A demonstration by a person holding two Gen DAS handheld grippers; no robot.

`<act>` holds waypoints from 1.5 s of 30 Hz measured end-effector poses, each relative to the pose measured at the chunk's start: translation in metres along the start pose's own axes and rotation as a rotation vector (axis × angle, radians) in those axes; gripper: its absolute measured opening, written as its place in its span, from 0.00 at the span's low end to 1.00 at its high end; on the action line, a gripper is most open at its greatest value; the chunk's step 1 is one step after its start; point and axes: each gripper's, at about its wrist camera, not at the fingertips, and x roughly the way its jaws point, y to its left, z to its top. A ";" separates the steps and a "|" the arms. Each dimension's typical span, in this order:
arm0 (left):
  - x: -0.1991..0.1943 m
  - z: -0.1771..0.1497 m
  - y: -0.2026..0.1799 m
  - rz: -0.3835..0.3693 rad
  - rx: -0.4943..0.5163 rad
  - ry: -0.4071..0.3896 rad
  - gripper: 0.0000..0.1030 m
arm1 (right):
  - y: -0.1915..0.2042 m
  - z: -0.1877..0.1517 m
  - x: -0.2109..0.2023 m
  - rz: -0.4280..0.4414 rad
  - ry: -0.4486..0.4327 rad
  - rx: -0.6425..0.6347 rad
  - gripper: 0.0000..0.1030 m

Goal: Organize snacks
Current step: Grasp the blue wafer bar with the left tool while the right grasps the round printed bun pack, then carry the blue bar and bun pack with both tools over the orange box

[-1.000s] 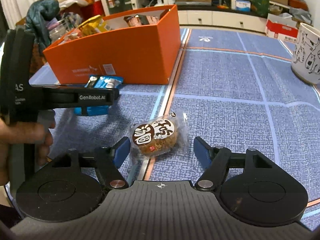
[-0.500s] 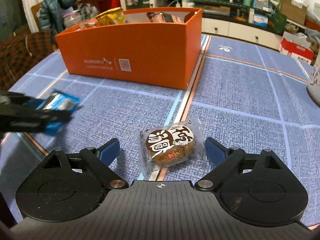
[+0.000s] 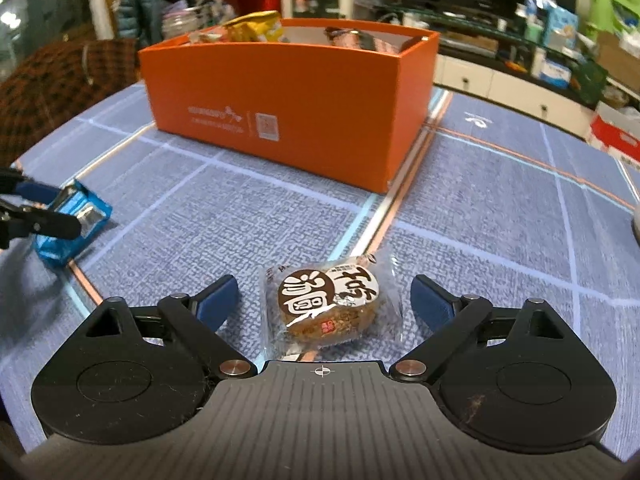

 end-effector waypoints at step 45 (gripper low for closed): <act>0.008 0.002 -0.022 0.123 0.040 0.044 0.45 | 0.028 0.016 -0.014 -0.139 0.140 0.095 0.40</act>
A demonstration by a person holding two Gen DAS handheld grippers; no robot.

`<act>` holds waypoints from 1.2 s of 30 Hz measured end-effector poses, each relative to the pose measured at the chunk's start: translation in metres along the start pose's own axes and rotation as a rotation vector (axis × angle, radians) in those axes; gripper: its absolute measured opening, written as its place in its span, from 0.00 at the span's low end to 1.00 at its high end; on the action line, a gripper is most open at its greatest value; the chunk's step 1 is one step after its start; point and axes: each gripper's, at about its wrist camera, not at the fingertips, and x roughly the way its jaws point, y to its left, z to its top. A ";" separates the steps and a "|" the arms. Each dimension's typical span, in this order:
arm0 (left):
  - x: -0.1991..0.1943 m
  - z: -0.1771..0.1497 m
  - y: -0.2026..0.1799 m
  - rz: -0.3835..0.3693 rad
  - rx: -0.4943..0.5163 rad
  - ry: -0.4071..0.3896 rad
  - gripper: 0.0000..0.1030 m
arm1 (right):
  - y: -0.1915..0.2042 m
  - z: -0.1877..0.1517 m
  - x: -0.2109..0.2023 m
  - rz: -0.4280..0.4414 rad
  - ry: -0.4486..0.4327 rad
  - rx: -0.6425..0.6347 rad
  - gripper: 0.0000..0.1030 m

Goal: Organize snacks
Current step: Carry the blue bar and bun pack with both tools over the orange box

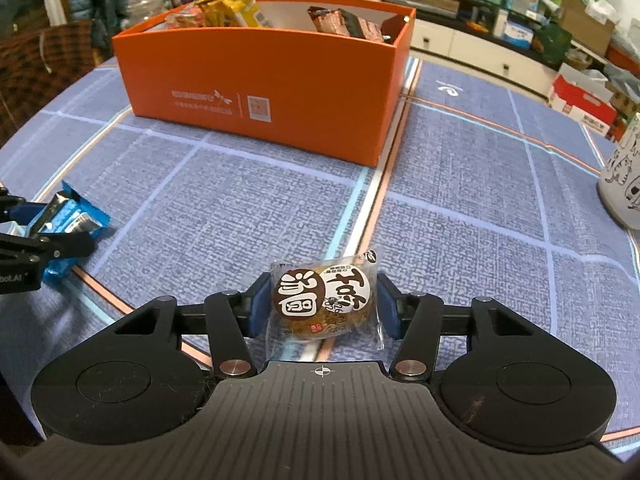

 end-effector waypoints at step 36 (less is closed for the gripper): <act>0.001 0.186 0.029 0.091 -0.091 -0.242 0.45 | 0.021 0.181 -0.036 -0.036 -0.281 0.055 0.40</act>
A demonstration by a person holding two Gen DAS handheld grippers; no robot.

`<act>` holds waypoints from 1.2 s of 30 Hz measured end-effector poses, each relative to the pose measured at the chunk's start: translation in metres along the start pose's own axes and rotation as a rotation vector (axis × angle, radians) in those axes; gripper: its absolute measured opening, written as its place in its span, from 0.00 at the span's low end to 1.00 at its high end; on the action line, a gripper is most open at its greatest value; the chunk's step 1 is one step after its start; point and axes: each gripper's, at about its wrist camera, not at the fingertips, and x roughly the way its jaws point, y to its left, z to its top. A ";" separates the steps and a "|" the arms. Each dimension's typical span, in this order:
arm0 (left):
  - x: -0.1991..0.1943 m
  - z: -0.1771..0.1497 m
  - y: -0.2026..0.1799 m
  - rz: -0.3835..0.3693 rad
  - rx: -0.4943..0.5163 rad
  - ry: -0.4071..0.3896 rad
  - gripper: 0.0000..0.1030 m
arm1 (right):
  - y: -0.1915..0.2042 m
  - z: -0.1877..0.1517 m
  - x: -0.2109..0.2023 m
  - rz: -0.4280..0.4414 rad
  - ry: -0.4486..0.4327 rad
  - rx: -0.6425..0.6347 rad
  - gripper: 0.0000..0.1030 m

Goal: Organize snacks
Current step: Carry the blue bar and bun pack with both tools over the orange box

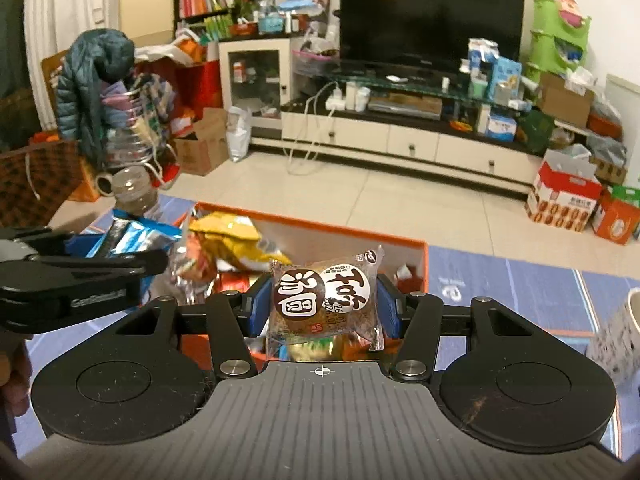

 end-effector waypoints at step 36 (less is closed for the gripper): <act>0.025 0.000 -0.008 0.064 0.039 0.014 0.45 | -0.005 -0.002 0.022 0.004 0.013 0.029 0.40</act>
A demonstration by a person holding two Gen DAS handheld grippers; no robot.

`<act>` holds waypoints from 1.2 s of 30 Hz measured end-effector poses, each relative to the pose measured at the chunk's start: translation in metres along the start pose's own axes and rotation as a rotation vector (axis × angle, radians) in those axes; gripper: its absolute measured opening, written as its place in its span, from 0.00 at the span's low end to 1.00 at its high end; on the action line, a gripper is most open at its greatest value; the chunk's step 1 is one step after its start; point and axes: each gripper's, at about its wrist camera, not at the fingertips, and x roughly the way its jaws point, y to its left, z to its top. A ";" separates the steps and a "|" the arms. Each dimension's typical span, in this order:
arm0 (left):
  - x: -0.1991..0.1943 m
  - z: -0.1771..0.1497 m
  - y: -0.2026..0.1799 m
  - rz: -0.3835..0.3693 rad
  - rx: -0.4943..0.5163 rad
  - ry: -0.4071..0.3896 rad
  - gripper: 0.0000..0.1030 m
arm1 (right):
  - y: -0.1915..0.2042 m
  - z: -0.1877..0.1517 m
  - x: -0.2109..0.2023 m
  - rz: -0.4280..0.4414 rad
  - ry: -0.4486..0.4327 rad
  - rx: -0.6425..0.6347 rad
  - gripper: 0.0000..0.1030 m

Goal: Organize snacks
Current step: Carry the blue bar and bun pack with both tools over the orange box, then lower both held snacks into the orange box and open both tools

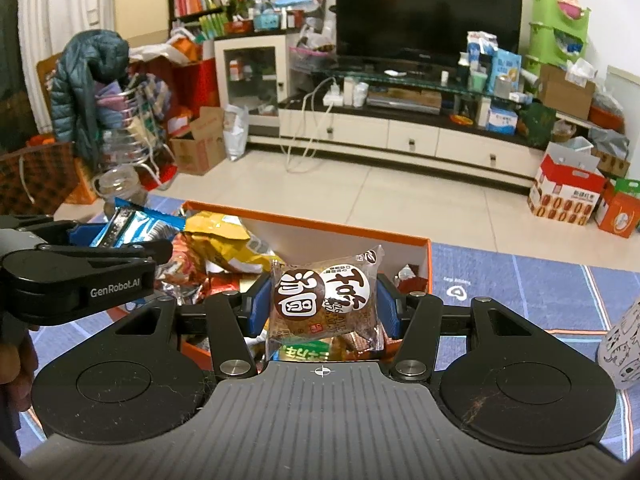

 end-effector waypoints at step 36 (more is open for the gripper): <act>0.026 -0.004 -0.015 0.038 0.025 0.032 0.45 | 0.006 -0.011 0.042 -0.001 0.048 0.058 0.40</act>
